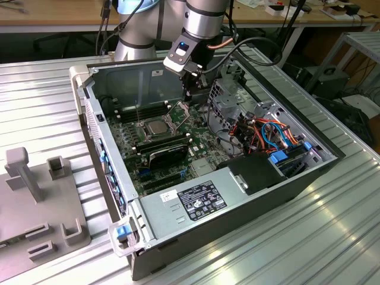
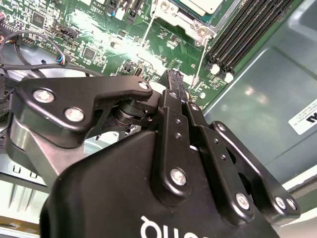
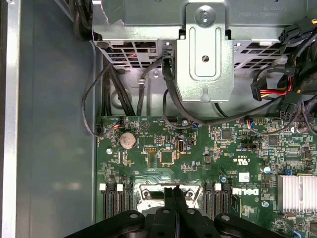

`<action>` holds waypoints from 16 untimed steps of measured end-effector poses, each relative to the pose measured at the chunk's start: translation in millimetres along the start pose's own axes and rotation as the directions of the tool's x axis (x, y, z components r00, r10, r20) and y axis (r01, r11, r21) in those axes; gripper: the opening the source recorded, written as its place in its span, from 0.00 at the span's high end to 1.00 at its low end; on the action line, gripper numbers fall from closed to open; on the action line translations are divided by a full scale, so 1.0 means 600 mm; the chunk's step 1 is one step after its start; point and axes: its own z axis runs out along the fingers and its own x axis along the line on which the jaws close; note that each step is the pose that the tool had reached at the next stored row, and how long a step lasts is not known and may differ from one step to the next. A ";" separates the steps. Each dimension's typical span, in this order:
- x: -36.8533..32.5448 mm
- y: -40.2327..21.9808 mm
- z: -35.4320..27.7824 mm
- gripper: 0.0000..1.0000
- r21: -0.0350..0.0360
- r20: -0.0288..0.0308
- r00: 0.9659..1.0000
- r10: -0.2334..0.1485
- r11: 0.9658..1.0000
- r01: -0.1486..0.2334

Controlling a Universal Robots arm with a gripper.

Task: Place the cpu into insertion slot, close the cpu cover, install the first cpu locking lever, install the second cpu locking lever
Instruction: 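Close the cpu cover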

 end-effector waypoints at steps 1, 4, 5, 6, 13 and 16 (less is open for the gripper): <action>0.000 0.000 0.000 0.89 0.000 0.000 1.000 0.000 1.000 0.000; 0.000 0.022 0.014 0.89 0.000 0.000 1.000 0.000 1.000 0.000; 0.001 0.038 0.034 0.89 0.002 0.000 1.000 0.000 1.000 0.000; 0.001 0.037 0.042 0.89 0.004 0.000 1.000 0.000 1.000 0.000; 0.001 0.025 0.054 0.89 0.006 0.000 1.000 0.000 1.000 0.000; 0.001 0.016 0.054 0.89 0.006 0.000 1.000 0.000 1.000 0.000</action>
